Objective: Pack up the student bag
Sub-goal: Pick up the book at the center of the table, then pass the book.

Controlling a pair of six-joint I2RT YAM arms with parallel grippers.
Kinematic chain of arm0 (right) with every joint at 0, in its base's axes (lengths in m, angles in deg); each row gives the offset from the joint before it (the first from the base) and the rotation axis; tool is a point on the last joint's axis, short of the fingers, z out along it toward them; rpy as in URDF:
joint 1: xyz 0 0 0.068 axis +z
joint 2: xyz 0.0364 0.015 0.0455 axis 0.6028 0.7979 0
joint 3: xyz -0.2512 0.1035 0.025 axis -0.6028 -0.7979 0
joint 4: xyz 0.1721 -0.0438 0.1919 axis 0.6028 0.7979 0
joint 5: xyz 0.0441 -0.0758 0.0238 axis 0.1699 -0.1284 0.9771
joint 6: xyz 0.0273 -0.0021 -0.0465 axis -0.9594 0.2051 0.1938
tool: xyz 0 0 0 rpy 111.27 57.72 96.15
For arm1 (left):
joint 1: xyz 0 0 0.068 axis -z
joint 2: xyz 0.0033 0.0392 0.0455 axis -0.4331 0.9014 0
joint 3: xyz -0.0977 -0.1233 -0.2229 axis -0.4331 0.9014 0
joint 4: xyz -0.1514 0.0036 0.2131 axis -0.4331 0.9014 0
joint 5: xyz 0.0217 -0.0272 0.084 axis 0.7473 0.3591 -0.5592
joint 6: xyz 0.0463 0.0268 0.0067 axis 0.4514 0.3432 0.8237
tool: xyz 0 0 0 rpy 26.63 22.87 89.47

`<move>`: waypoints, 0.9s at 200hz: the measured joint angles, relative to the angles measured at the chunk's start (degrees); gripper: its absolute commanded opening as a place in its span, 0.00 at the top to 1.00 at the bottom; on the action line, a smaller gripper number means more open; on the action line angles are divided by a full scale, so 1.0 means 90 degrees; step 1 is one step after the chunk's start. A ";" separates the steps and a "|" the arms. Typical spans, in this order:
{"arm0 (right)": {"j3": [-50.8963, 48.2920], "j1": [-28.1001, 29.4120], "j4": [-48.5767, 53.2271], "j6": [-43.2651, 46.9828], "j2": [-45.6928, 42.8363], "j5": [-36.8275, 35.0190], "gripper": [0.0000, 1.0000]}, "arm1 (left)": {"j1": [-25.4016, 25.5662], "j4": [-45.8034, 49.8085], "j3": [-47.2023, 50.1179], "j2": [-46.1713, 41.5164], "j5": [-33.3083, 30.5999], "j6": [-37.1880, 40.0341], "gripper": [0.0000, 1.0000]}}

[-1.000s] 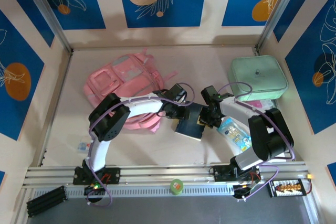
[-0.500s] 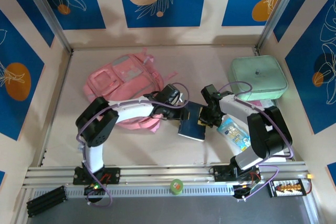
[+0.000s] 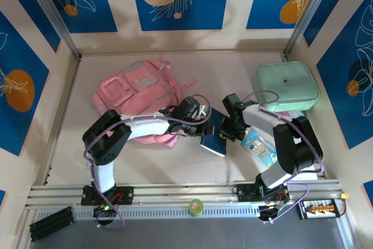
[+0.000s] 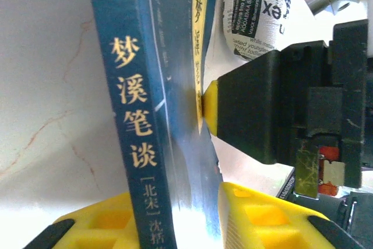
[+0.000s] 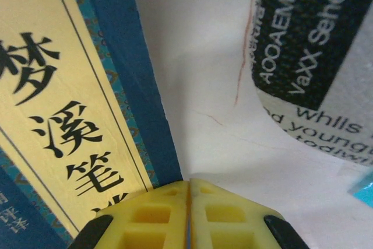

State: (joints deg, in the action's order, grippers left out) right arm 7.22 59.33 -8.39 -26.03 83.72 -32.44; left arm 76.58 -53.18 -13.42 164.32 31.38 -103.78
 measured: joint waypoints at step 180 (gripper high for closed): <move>-0.0092 -0.0452 -0.1739 0.0627 -0.2067 0.1151 0.22 | -0.0979 0.1173 -0.0527 -0.1192 -0.1467 0.0549 1.00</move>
State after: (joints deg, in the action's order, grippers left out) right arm 6.39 55.27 -24.04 -20.39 65.12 -22.08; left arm 67.77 -42.63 -18.17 153.59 18.18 -98.84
